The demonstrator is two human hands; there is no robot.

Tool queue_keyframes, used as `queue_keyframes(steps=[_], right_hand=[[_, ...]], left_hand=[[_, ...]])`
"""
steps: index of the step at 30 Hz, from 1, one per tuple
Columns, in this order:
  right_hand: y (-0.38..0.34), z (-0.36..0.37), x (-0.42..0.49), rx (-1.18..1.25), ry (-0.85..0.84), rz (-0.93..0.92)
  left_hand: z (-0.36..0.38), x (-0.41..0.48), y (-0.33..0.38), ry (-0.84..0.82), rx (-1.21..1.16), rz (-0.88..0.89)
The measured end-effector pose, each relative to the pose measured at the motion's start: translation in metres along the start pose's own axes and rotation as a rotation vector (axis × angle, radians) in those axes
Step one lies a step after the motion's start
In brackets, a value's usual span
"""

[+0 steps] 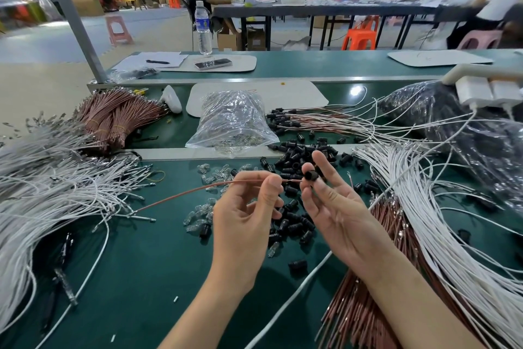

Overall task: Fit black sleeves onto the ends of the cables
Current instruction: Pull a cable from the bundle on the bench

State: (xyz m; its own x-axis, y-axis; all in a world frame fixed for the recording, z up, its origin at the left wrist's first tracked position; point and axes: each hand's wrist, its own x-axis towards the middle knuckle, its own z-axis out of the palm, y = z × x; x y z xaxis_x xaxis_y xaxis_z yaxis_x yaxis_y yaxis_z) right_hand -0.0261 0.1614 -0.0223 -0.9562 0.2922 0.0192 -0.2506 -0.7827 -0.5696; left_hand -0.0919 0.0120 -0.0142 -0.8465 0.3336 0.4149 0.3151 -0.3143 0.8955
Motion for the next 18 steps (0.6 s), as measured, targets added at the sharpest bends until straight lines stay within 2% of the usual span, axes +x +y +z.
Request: queue_keyframes(steps=[18], right_hand=[[0.0045, 0.0104, -0.0014, -0.139, 0.028, -0.006]], left_hand=[[-0.0018, 0.0018, -0.0095, -0.004, 0.056, -0.039]])
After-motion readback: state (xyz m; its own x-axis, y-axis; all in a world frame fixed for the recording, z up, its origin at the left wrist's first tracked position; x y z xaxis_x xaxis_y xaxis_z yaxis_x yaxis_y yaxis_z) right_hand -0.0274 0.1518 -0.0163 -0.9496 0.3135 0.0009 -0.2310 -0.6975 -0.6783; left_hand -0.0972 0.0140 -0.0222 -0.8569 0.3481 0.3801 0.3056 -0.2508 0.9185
